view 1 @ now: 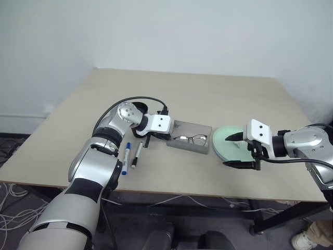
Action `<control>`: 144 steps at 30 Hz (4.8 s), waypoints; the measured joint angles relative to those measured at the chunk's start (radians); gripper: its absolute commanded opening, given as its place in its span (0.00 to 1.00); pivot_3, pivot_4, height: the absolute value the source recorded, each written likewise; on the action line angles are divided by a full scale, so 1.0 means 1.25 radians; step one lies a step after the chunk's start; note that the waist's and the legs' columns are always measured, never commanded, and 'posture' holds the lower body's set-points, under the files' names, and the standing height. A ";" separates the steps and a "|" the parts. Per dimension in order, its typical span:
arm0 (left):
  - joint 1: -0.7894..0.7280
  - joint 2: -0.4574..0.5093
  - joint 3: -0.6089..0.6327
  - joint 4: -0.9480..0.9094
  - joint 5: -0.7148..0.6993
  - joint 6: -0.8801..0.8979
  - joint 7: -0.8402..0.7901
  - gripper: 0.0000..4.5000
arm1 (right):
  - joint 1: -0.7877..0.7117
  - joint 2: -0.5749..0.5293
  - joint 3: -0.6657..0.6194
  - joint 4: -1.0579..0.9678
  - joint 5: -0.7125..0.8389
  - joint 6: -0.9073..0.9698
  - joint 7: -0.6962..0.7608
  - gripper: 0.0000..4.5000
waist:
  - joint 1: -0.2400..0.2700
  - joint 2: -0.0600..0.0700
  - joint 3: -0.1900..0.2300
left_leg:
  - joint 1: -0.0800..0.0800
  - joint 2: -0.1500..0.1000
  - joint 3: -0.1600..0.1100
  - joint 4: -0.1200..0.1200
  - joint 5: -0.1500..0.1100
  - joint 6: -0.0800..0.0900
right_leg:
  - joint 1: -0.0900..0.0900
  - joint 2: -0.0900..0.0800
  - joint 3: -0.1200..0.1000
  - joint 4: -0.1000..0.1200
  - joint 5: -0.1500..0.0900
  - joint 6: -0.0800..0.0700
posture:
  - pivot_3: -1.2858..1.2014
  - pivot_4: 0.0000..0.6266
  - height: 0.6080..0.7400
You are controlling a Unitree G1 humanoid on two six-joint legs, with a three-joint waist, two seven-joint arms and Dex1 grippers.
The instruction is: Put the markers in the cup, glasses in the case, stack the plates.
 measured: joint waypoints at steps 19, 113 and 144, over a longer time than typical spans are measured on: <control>0.000 0.000 0.004 0.003 -0.010 0.022 0.009 0.74 | 0.005 0.000 0.000 -0.010 0.000 0.004 -0.007 1.00 | 0.000 0.000 0.000 | 0.000 0.000 0.000 0.000 0.000 0.000 | 0.000 0.000 0.000 0.000 0.000 0.000 | 0.52 0.00 0.76; -0.052 -0.013 -0.036 0.028 -0.071 0.190 0.331 0.00 | -0.027 0.017 0.025 0.017 -0.007 -0.008 0.002 1.00 | 0.001 0.002 -0.004 | 0.000 -0.007 -0.005 -0.001 0.000 0.000 | -0.001 -0.001 0.003 0.000 0.003 0.002 | 0.52 0.00 0.76; -0.001 -0.067 -0.025 0.060 0.060 0.160 0.432 0.00 | -0.024 0.016 0.024 -0.016 0.000 0.026 -0.010 1.00 | 0.000 0.002 -0.004 | 0.000 -0.008 -0.005 -0.002 0.000 0.000 | -0.002 -0.002 0.003 0.000 0.003 0.003 | 0.52 0.00 0.76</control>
